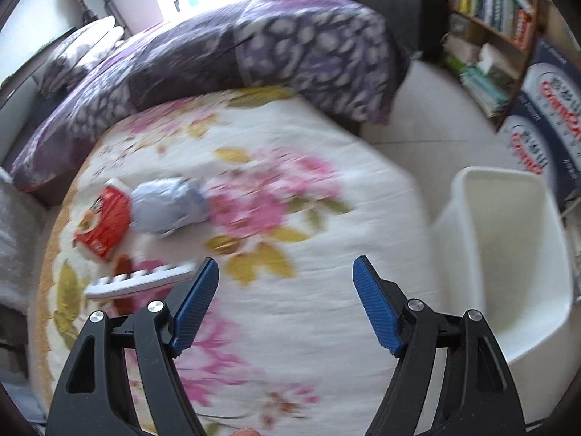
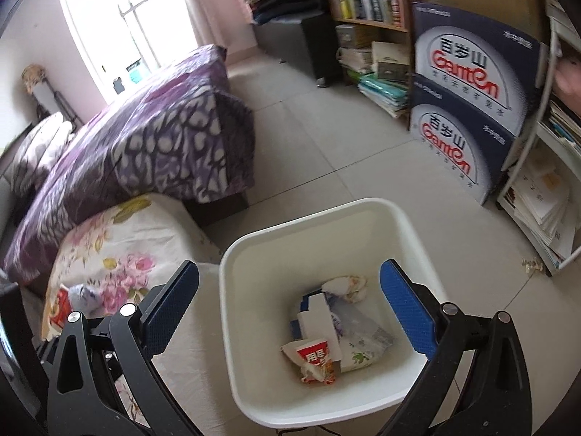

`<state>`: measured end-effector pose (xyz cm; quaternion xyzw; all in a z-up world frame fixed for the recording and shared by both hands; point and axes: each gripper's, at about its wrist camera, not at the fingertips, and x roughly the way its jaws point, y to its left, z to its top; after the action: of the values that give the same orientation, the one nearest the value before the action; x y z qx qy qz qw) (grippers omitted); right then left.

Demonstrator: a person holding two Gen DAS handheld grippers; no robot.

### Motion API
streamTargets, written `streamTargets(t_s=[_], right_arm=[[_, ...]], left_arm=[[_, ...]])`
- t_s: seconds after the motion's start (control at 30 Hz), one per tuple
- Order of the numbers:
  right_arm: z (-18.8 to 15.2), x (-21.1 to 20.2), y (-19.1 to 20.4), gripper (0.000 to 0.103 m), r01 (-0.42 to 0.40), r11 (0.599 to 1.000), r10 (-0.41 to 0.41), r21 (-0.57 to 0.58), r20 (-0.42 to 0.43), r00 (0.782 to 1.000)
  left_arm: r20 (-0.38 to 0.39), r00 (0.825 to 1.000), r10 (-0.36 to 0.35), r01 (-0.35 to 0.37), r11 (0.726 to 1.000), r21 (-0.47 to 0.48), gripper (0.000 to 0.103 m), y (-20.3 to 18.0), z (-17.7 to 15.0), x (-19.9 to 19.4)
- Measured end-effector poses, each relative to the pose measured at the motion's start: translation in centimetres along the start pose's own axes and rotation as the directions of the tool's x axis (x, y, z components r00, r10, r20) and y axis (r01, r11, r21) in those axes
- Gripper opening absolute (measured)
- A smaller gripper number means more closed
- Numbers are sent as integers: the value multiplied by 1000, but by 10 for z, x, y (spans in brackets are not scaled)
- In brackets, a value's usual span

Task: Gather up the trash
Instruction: 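Grasp the white toothed plastic strip on the bed with the left gripper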

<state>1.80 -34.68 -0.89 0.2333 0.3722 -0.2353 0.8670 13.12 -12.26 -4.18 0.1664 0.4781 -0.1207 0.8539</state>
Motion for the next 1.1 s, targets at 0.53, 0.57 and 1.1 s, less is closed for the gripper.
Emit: streamTargets(t_s=[0.53, 0.57, 1.1], right_arm=[[-26, 23, 83, 96, -57, 988, 51, -146, -47, 998], [-29, 24, 90, 96, -60, 984, 52, -167, -50, 997], [-80, 27, 181, 96, -253, 879, 210, -404, -150, 966]], left_arm=[[-31, 970, 242, -232, 954, 190, 75, 81, -31, 48], [-24, 969, 245, -236, 950, 205, 74, 82, -31, 50], [19, 996, -90, 92, 978, -187, 10, 199, -15, 23]])
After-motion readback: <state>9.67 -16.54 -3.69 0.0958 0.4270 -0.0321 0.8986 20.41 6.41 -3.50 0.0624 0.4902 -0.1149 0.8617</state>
